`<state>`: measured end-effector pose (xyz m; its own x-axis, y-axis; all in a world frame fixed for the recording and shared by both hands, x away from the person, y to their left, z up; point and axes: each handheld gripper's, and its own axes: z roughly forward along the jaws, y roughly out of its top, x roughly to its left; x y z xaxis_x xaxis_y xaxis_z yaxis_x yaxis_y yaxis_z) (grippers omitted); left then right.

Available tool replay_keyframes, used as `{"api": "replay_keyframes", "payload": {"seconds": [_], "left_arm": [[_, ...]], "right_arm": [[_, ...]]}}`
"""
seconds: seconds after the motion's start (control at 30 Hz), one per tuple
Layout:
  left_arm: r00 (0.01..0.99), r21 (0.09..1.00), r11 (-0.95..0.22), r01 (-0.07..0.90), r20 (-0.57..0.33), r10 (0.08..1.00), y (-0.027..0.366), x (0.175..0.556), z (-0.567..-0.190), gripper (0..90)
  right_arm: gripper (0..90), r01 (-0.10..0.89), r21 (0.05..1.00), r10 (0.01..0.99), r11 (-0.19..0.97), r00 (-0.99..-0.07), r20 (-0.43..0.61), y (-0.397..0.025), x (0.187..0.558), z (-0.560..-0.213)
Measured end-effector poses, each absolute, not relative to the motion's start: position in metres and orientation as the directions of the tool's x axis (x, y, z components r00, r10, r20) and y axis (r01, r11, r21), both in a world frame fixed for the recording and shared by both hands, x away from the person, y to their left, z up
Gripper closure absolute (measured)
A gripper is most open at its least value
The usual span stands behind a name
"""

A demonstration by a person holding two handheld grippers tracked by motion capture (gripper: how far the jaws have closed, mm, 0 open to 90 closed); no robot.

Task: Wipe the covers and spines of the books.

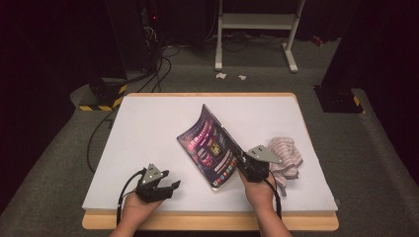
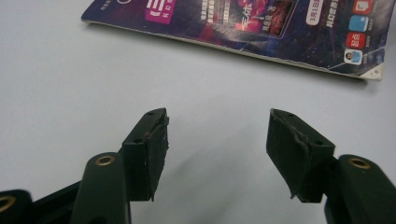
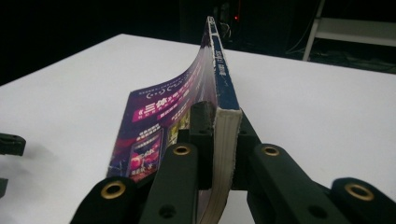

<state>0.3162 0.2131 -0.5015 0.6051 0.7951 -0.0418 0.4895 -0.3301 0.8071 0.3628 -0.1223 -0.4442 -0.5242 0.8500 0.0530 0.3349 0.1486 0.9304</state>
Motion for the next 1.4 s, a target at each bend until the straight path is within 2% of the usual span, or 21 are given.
{"api": "replay_keyframes", "payload": {"seconds": [0.83, 1.4], "left_arm": [[0.541, 0.825, -0.280, 0.490, -0.036, 0.840, 0.236, 0.304, -0.499, 38.4], [0.531, 0.831, -0.265, 0.489, -0.043, 0.846, 0.239, 0.303, -0.499, 38.4]], "right_arm": [[84.6, 0.243, 0.964, 0.821, 0.110, -0.568, 0.050, -0.116, 0.357, -0.412], [84.7, 0.170, 0.984, 0.875, 0.043, -0.481, 0.045, -0.146, 0.354, -0.390]]}}
